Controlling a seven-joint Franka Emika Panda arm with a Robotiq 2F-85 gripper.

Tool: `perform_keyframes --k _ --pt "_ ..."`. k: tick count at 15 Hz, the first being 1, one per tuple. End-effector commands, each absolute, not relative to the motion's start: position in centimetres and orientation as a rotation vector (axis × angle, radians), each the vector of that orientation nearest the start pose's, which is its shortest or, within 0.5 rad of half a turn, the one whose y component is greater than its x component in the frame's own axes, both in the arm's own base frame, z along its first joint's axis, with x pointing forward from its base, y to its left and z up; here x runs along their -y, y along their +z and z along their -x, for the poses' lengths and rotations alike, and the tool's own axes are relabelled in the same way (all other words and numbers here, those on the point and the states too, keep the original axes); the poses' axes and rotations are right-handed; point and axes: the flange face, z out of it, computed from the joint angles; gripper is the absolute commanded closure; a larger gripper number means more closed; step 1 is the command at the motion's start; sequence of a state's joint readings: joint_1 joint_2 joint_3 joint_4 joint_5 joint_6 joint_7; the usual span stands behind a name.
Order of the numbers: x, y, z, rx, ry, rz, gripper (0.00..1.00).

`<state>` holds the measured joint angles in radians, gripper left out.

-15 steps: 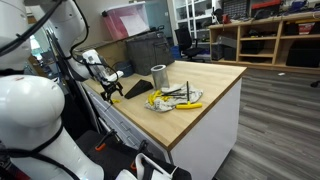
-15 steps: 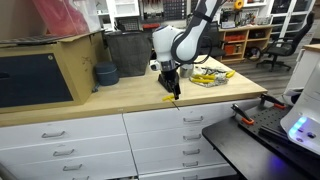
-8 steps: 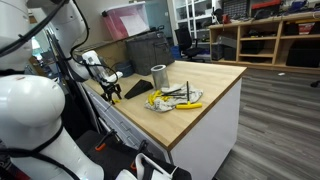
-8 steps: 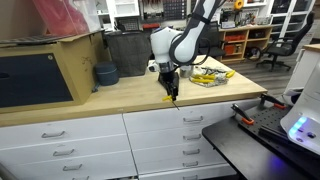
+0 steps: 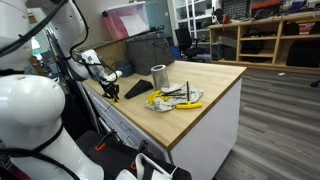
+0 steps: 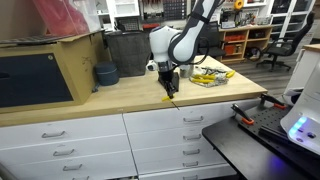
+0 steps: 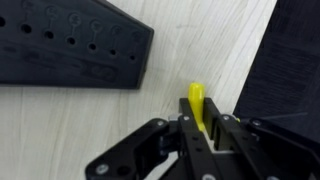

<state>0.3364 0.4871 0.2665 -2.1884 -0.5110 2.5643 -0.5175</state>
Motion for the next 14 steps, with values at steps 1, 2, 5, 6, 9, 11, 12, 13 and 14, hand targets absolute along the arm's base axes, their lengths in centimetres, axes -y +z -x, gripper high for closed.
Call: perform_keyframes --k 1,2,5,6,9,11,12,13,14 --pt "-30.7 16.8 -44.9 2.223 0.072 2.429 0.96" --pt "-30.0 17.2 -45.3 2.186 0.06 2.463 0.96" --pt "-25.3 19.5 -47.7 1.981 -0.045 2.629 0.96" --pt "-23.2 20.5 -48.9 1.909 -0.074 2.674 0.96" --pt "-17.9 24.0 -52.0 1.65 -0.168 2.803 0.96" --pt "-15.2 26.8 -53.6 1.46 -0.244 2.869 0.96" --pt "-14.2 28.2 -54.2 1.374 -0.287 2.898 0.96" --pt "-13.4 29.9 -54.8 1.309 -0.343 2.919 0.96" --pt "-12.8 31.4 -55.2 1.255 -0.402 2.943 0.96"
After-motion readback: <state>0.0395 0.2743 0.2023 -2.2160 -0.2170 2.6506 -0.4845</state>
